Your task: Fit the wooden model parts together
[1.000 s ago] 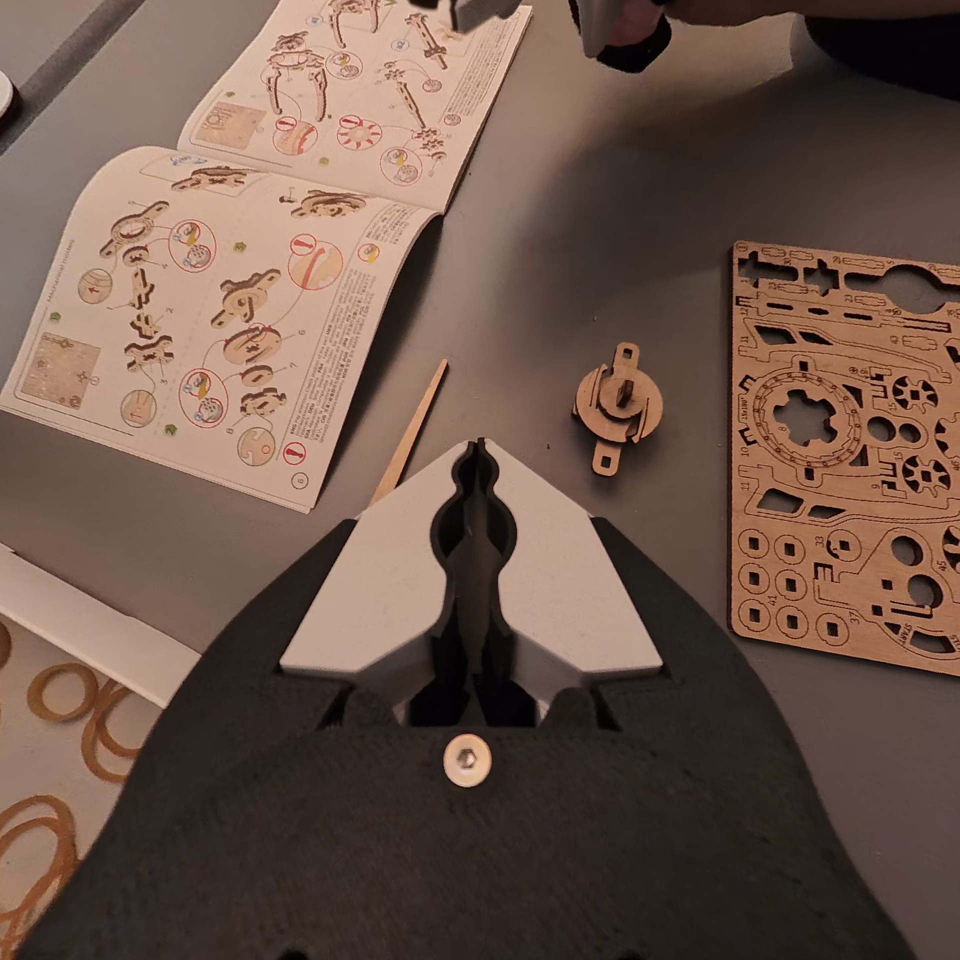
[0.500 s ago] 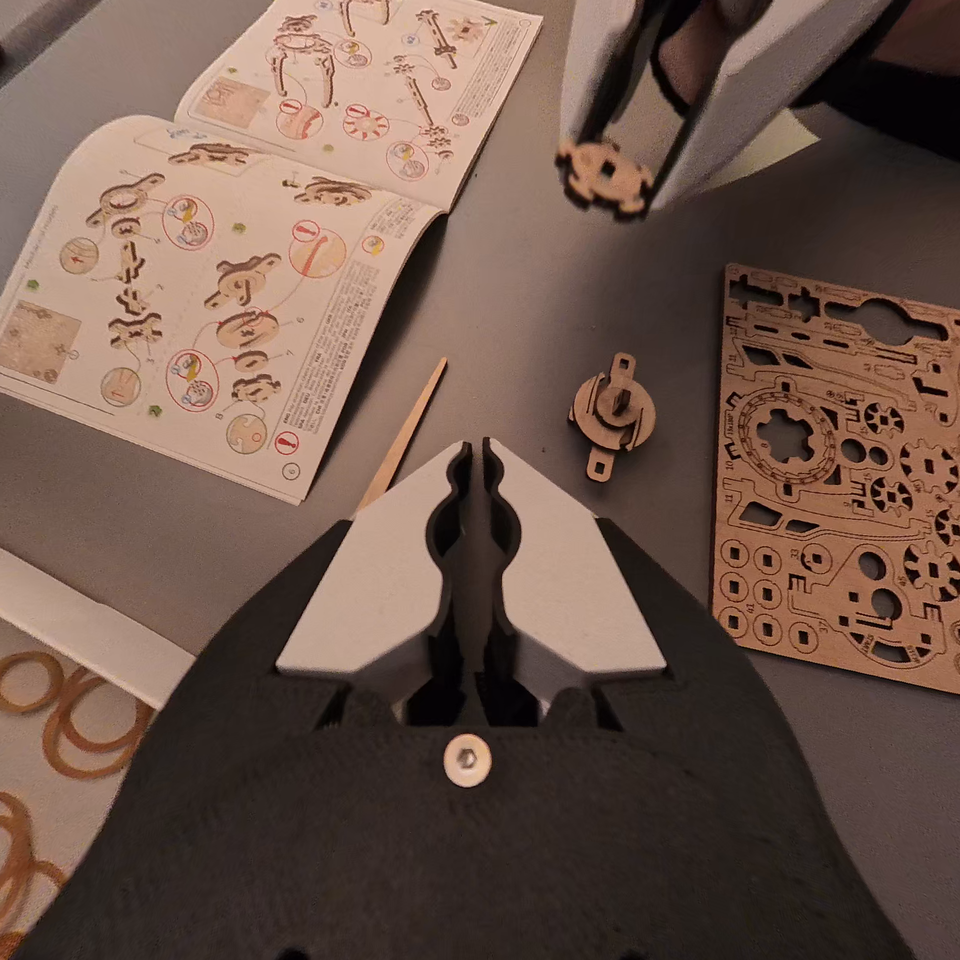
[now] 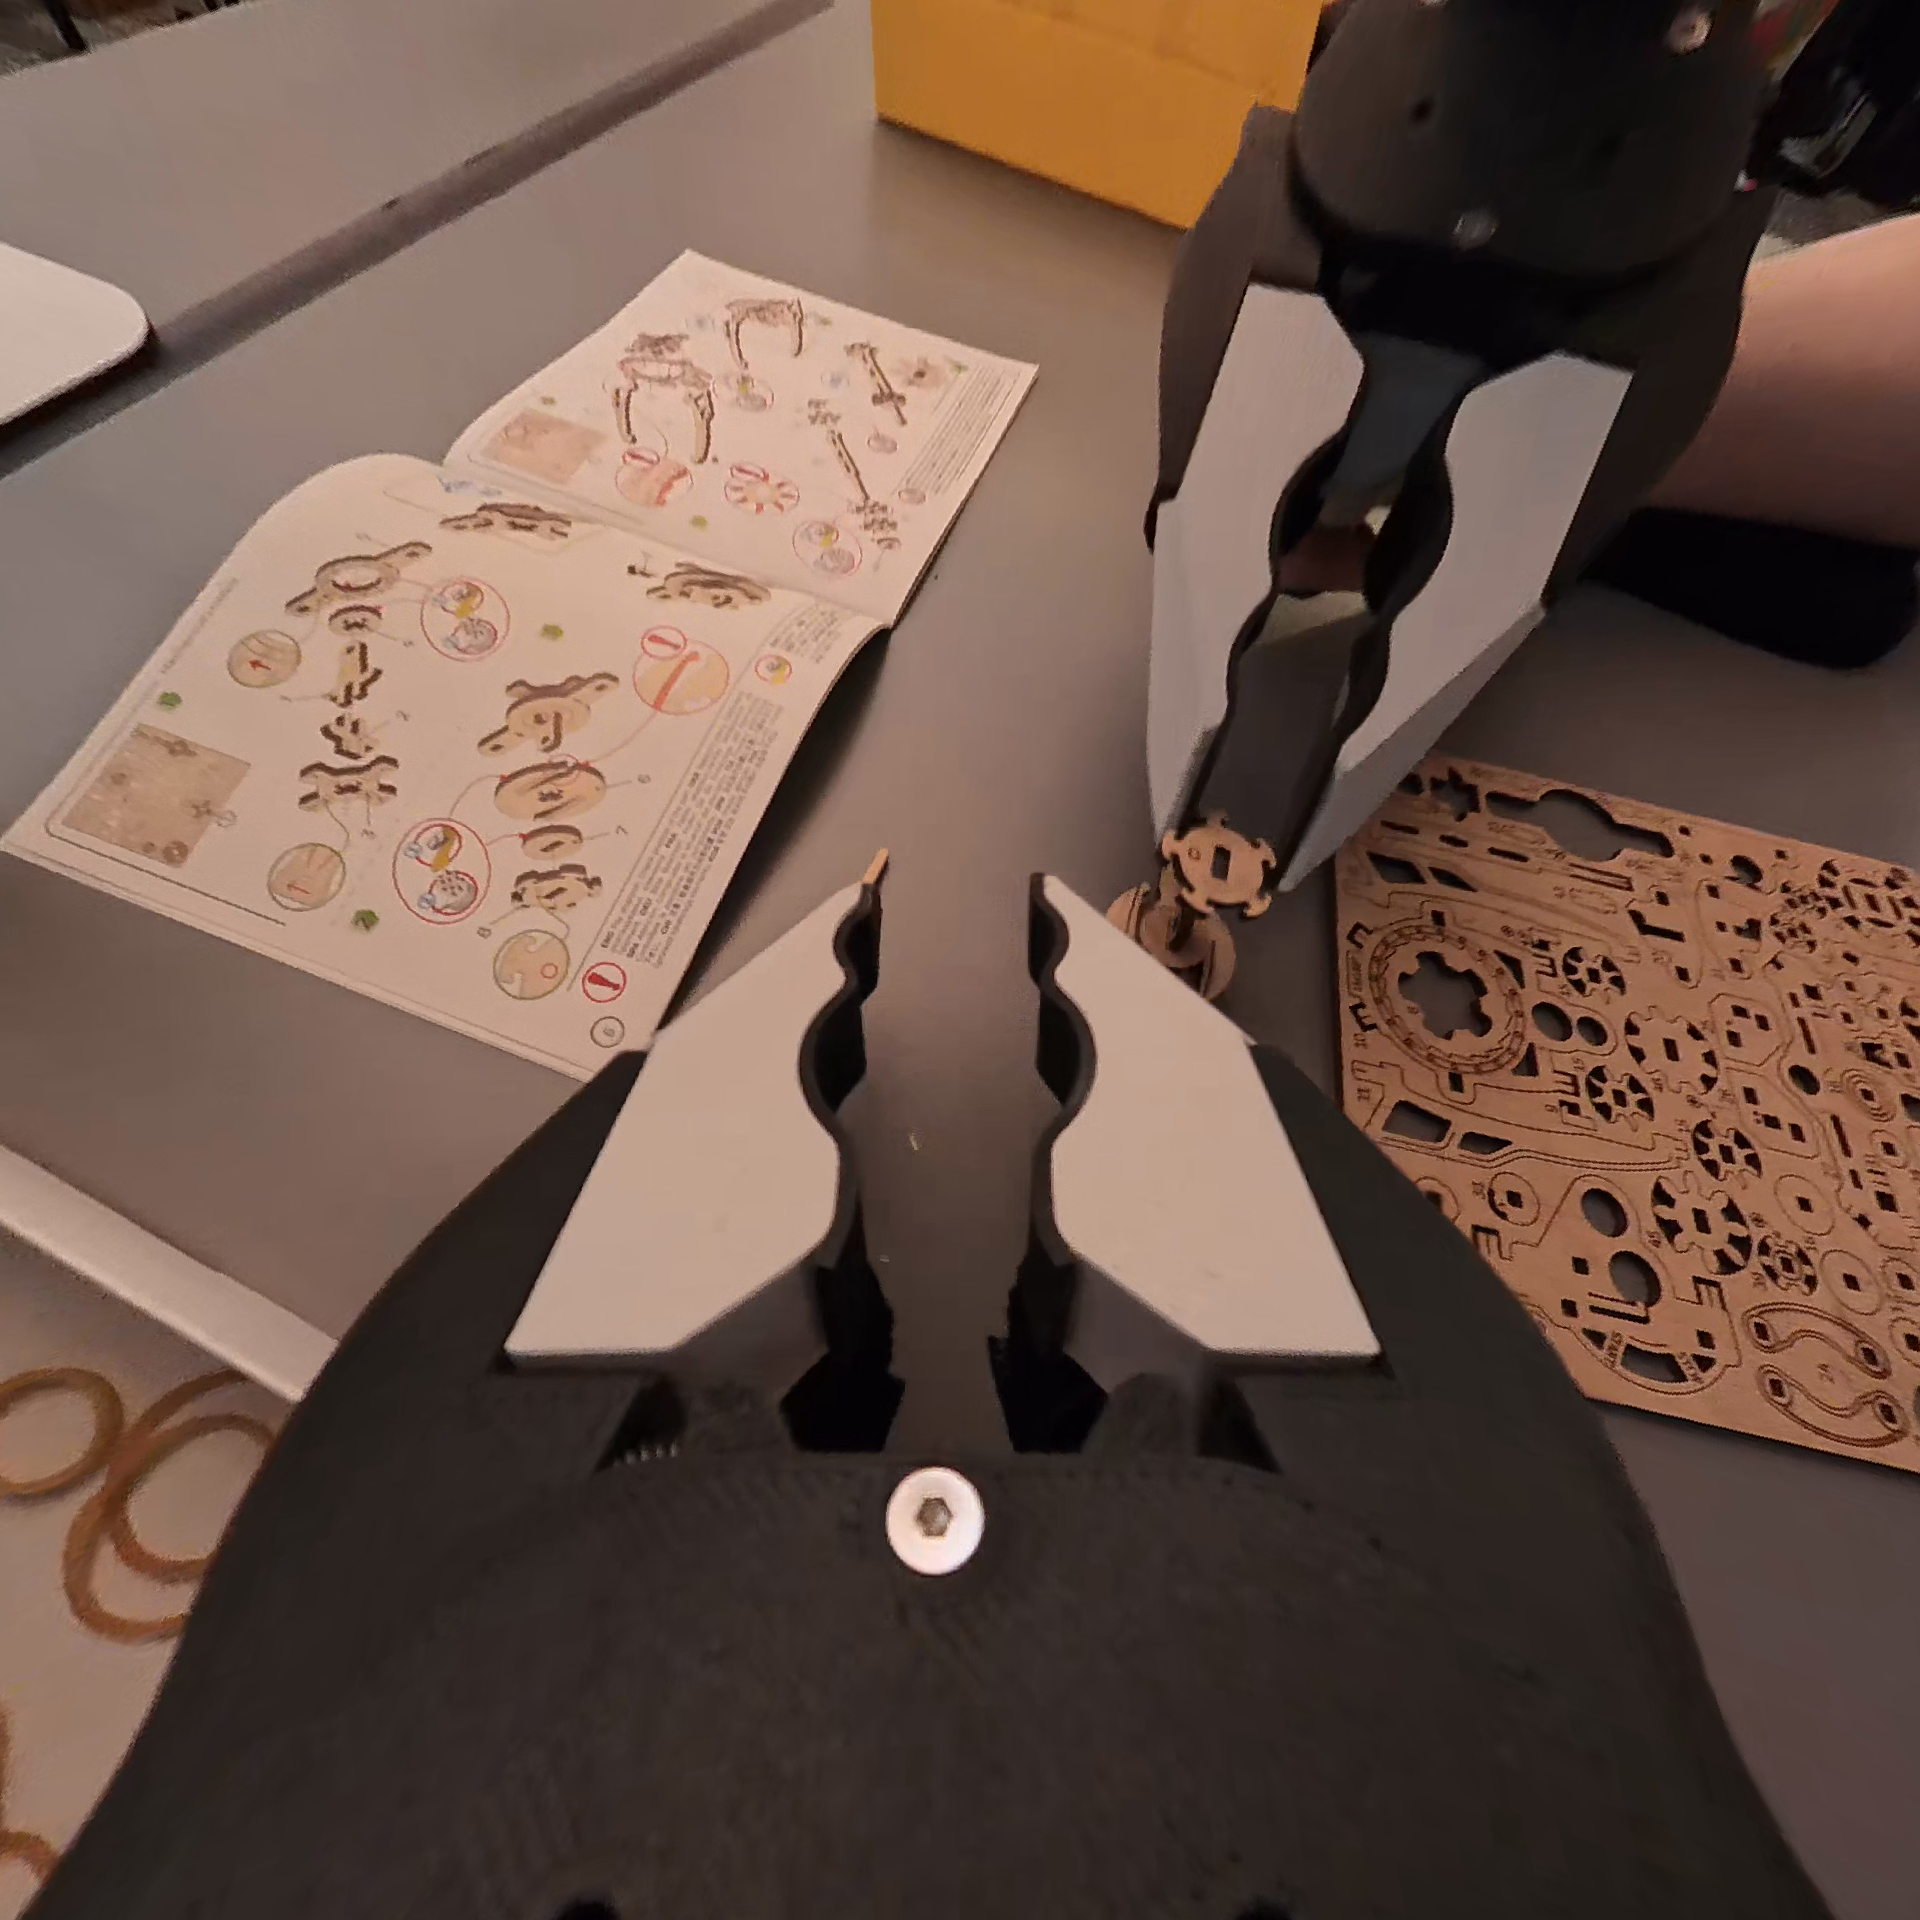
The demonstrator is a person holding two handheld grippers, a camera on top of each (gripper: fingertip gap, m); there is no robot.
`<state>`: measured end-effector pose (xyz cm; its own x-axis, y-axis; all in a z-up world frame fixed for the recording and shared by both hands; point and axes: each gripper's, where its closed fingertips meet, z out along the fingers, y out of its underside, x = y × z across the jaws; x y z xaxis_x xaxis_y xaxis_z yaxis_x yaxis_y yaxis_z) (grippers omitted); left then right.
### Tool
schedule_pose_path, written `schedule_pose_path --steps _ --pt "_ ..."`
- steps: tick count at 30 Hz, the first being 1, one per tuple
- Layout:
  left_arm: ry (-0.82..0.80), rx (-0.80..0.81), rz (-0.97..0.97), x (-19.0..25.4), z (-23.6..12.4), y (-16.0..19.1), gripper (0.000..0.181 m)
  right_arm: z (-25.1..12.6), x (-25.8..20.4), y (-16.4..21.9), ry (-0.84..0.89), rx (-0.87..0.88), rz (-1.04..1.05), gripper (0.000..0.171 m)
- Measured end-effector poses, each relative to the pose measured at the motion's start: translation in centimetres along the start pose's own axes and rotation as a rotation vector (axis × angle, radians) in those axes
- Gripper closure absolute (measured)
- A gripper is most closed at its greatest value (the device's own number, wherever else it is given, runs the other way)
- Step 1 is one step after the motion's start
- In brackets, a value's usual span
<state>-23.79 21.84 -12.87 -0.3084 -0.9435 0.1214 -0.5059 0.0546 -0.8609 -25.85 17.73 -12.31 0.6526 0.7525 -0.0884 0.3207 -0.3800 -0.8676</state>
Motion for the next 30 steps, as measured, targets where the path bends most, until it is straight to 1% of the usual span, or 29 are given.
schedule_pose_path --steps 4,6,8,12,21,29,30 --pt "-0.034 0.076 0.033 -0.4 -0.8 -1.4 0.152 0.3 -0.1 0.6 0.000 -0.032 -0.019 0.153" --pt "-0.031 0.135 0.051 -0.1 -1.3 -2.4 0.152 0.6 -0.1 1.0 -0.006 -0.049 -0.020 0.153" --pt "-0.020 0.160 0.053 0.2 -1.5 -2.8 0.151 0.7 -0.1 1.2 -0.005 -0.060 -0.022 0.153" --pt "0.033 0.124 0.015 0.9 -0.8 -2.2 0.140 0.7 0.0 1.4 -0.002 -0.068 -0.024 0.153" --pt "0.081 0.026 -0.019 1.9 0.6 -0.5 0.133 0.9 0.1 1.9 -0.002 -0.086 -0.023 0.153" --pt "0.080 -0.041 0.018 2.1 0.8 0.4 0.134 1.1 0.0 2.0 0.003 -0.094 -0.042 0.153" --pt "0.075 -0.042 0.026 2.0 0.7 0.4 0.137 1.1 0.0 1.9 0.003 -0.092 -0.042 0.153"
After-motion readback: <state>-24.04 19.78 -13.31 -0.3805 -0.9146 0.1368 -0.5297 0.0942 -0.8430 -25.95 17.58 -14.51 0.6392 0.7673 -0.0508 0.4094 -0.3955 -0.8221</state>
